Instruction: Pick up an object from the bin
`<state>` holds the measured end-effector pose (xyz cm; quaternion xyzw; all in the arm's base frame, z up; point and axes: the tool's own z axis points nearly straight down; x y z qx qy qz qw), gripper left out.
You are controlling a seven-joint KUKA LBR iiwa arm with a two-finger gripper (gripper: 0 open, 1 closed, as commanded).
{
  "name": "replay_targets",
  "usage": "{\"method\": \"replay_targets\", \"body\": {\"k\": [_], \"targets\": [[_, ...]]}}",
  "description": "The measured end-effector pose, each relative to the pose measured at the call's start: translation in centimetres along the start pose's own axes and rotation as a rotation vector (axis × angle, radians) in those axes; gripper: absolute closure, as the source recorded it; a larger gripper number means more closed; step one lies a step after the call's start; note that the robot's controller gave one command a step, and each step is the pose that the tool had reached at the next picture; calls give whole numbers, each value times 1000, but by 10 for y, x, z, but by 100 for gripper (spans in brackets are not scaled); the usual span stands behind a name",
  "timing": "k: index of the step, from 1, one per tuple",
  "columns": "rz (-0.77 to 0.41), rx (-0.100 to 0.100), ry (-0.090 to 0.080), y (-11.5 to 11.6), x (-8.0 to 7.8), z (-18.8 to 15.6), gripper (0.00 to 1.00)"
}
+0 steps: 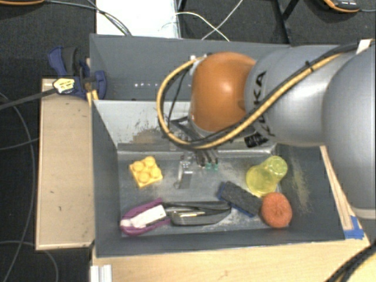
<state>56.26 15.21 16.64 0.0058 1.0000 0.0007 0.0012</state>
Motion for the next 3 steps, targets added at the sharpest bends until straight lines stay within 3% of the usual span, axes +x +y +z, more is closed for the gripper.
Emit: {"method": "replay_targets", "body": {"k": [1,2,3], "targets": [[2,0,0,0,0,0,0],[-135,-2,-1,67,-26,97,0],[-249,-2,-4,71,-22,40,0]]}}
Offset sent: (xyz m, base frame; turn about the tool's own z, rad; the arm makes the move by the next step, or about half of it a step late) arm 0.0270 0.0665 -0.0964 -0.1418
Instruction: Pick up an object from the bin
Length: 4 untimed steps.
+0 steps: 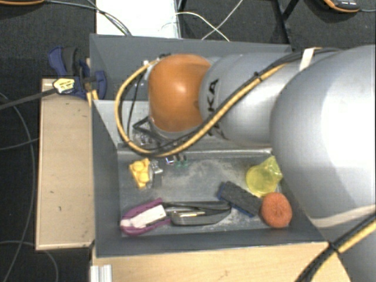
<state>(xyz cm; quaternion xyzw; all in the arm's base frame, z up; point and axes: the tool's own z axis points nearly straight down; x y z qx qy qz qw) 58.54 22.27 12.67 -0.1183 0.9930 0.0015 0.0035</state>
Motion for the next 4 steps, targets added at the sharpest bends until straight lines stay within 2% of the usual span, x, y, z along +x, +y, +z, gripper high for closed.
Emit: {"method": "replay_targets", "body": {"k": [1,2,3,4], "targets": [[114,-1,2,-5,-3,56,0],[-116,-1,-1,-7,-4,56,0],[114,-3,-1,-5,-4,55,100],[114,-3,-1,-5,-4,55,100]]}}
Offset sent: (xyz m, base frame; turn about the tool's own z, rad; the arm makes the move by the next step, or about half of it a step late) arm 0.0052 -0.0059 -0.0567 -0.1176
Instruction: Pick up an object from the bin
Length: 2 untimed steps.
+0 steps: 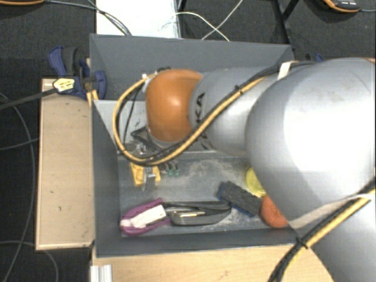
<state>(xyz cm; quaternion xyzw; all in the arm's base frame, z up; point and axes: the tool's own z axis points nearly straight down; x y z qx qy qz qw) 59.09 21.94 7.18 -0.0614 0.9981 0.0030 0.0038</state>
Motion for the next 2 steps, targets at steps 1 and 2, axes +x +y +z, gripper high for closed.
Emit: {"method": "replay_targets", "body": {"k": [1,2], "targets": [[0,0,0,0,0,0,100],[1,0,-1,0,0,-1,100]]}}
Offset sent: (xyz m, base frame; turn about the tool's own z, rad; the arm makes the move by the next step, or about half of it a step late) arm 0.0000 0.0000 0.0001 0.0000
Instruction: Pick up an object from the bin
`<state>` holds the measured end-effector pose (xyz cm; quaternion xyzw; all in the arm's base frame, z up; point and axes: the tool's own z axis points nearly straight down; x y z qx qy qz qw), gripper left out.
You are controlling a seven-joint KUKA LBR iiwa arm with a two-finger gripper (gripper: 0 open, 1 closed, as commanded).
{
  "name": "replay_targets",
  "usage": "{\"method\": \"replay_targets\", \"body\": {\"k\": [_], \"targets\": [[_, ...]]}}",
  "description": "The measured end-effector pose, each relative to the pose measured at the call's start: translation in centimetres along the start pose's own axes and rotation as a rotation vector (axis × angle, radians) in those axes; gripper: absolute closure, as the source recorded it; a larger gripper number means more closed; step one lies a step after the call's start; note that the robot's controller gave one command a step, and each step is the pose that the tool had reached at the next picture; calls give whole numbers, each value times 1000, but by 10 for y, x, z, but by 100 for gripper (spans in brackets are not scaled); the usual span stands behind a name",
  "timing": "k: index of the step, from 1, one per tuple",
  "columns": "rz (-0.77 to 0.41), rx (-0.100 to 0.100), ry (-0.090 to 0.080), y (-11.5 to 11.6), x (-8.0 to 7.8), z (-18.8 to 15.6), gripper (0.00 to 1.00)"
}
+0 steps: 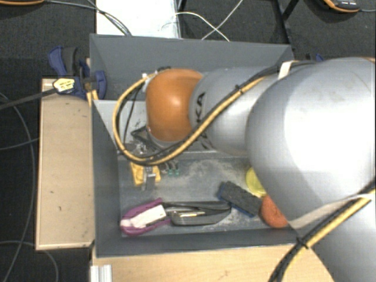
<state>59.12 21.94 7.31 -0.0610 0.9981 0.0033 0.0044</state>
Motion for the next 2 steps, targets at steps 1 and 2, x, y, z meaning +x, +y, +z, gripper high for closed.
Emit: {"method": "replay_targets", "body": {"k": [1,2], "targets": [[0,2,11,-1,3,-13,100],[1,2,9,0,2,-37,100]]}}
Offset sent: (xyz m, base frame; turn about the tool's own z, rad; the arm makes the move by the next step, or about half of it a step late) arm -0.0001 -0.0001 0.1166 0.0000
